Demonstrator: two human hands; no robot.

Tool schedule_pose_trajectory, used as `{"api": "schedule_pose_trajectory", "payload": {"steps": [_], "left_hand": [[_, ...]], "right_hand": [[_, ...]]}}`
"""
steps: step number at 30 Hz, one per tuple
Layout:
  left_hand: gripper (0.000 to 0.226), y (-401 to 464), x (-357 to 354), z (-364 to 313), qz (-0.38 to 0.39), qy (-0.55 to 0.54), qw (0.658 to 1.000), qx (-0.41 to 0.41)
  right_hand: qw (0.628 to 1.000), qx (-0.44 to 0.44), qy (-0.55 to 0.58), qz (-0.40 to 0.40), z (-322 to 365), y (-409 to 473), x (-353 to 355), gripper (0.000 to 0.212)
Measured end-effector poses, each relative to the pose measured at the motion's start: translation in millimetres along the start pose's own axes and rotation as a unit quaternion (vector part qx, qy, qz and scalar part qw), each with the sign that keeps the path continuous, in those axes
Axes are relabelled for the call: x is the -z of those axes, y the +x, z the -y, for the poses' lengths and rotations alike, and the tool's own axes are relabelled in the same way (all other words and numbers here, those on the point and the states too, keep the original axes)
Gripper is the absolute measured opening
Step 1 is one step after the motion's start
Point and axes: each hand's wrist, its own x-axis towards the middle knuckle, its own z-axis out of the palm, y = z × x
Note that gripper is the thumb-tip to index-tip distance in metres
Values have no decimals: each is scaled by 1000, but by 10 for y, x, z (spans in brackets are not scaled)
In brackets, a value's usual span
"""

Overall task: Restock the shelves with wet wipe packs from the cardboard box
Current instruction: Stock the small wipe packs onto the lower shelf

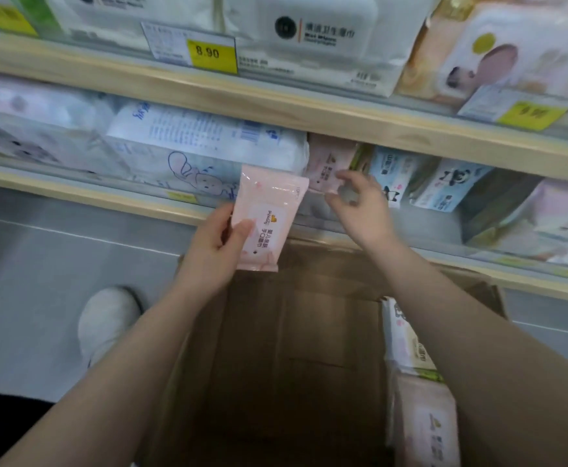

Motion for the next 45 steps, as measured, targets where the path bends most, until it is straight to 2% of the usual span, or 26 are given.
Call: {"api": "schedule_pose_trajectory", "payload": {"steps": [2,4,5,8,10,12,14,16,18,20,25,28,31,36,38,41,43,45], "left_hand": [[18,-55,-93,-118,9,-23,1000,4],[20,-119,-225,-262,21,-62,998,3],[20,-149,-296,-328,27,-78,997,3],[19,-176,-444,-476,57,-78,995,-15],[23,-102,-400,-454,46,2,998,-47],[32,2,-257,-312,12,161,982,-96],[40,73,-117,-122,21,326,938,-114],[45,85,-64,59,85,438,890,-96],[49,71,-107,223,114,490,857,-112],[50,74,-139,311,91,501,848,-145],[51,122,-144,415,66,491,852,-169],[51,113,-154,424,59,488,853,-173],[51,126,-145,426,59,491,851,-177],[50,65,-186,334,51,497,852,-157],[50,-22,-279,240,35,474,867,-149],[51,-241,-566,77,20,385,911,-146],[48,-442,-842,-41,32,306,941,-138],[46,-680,-1155,-138,69,242,961,-116]], "right_hand": [[994,-25,74,71,103,-273,176,35],[973,-46,156,161,194,-527,296,29],[966,-47,178,181,217,-625,336,23],[967,-42,203,148,235,-743,448,21],[978,-24,178,110,200,-673,536,22],[989,3,131,67,165,-538,589,22],[997,18,77,25,113,-364,589,21],[1000,11,23,14,49,-155,511,20],[1000,-6,-21,14,-56,80,356,18],[999,-31,-22,13,-169,284,175,21],[993,-113,43,-14,-345,499,-135,21],[992,-111,61,-23,-318,513,-166,24],[988,-116,96,-38,-287,489,-146,42],[993,-86,73,-33,-208,103,243,37],[997,-61,43,-20,-197,-167,520,33],[999,-42,5,-22,-260,-661,978,21],[998,-62,1,-33,-396,-1015,1258,13],[996,-77,-17,-53,-594,-1356,1496,15]]}}
